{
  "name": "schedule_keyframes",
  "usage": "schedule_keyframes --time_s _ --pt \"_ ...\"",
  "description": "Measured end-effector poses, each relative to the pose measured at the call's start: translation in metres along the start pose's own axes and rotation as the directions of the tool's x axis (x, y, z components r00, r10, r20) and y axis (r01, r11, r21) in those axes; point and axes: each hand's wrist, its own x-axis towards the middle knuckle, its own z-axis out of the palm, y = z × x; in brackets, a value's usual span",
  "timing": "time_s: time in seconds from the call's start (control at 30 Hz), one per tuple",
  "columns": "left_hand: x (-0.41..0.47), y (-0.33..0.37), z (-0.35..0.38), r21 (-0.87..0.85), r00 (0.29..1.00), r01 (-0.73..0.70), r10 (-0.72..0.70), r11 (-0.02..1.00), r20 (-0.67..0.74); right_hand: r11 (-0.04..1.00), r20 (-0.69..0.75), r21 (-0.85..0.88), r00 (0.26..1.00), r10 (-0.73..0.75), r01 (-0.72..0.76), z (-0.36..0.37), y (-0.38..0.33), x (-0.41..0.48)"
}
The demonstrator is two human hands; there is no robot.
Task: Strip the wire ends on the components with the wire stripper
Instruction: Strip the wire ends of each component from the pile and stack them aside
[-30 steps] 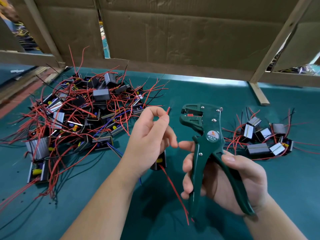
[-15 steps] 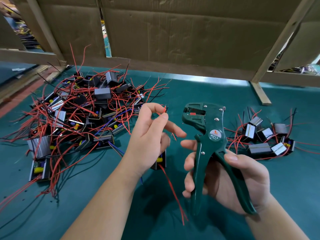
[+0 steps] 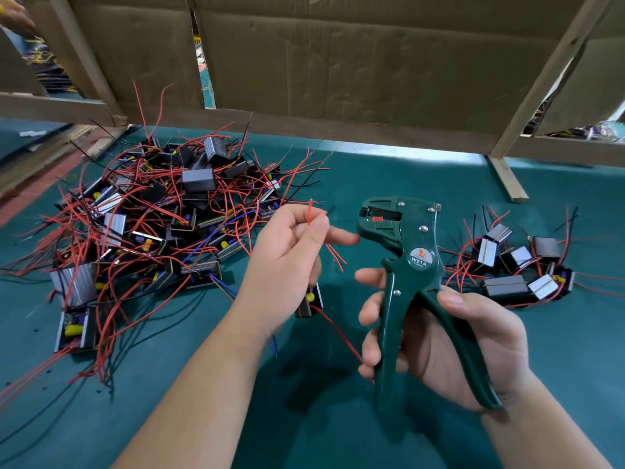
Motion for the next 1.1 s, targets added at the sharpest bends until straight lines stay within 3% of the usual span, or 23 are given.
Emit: schedule_keyframes --time_s 0.2,0.6,1.1 --pt "0.004 -0.003 -0.004 0.139 0.997 -0.072 0.073 0.988 -0.003 0.998 0.011 -0.051 1.0 0.024 -0.023 0.0 0.0 -0.002" --pt "0.004 0.004 -0.005 0.266 0.983 -0.174 0.183 0.948 -0.009 0.972 -0.133 -0.232 0.991 -0.007 -0.024 0.003 0.007 -0.002" --pt "0.002 0.008 -0.006 0.2 0.974 -0.225 0.212 0.954 0.083 0.953 -0.166 -0.299 0.986 -0.002 -0.049 0.002 0.005 -0.004"
